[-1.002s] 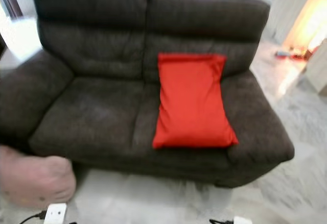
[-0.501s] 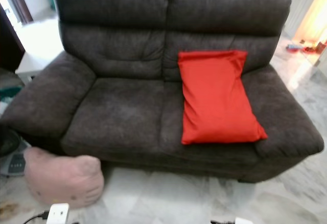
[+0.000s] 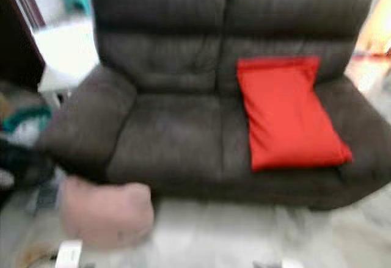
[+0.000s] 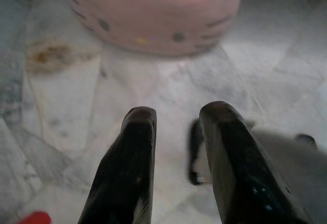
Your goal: Move the pillow to the sofa from floor
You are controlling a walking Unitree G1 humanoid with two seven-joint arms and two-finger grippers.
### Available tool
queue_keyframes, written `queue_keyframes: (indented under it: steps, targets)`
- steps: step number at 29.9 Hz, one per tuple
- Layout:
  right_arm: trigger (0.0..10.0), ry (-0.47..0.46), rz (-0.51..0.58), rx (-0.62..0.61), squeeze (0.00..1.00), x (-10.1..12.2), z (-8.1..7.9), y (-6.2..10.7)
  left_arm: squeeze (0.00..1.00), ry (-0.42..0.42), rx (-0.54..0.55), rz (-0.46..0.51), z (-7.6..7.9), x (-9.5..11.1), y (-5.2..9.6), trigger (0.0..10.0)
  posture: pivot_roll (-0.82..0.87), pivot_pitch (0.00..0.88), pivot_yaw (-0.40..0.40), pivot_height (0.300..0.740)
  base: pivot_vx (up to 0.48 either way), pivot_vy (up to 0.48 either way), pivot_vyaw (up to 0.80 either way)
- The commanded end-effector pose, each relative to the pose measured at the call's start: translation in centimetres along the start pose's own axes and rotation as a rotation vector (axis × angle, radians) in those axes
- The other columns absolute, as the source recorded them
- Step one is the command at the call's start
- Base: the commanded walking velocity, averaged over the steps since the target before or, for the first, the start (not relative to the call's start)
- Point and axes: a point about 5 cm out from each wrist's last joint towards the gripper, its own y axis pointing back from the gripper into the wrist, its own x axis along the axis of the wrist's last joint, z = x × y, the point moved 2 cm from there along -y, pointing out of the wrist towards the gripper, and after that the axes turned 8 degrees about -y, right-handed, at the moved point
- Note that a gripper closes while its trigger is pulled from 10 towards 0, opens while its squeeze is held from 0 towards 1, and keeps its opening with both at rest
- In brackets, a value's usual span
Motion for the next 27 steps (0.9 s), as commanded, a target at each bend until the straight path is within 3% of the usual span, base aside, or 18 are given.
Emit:
queue_keyframes:
  steps: [1,27]
  targets:
    - [10.0,0.003,0.003,0.011,0.0,0.11,-0.49,-0.12,0.0,-0.013,0.016,-0.027,-0.73,-0.73,0.21,10.0,0.04,0.021,-0.06,0.74,0.0,0.48,0.0]
    - [10.0,-0.009,0.01,0.015,0.0,0.05,-0.72,-0.14,0.0,-0.023,0.015,-0.026,-0.92,-0.7,0.22,10.0,0.05,0.007,-0.049,0.74,0.0,0.48,0.0]
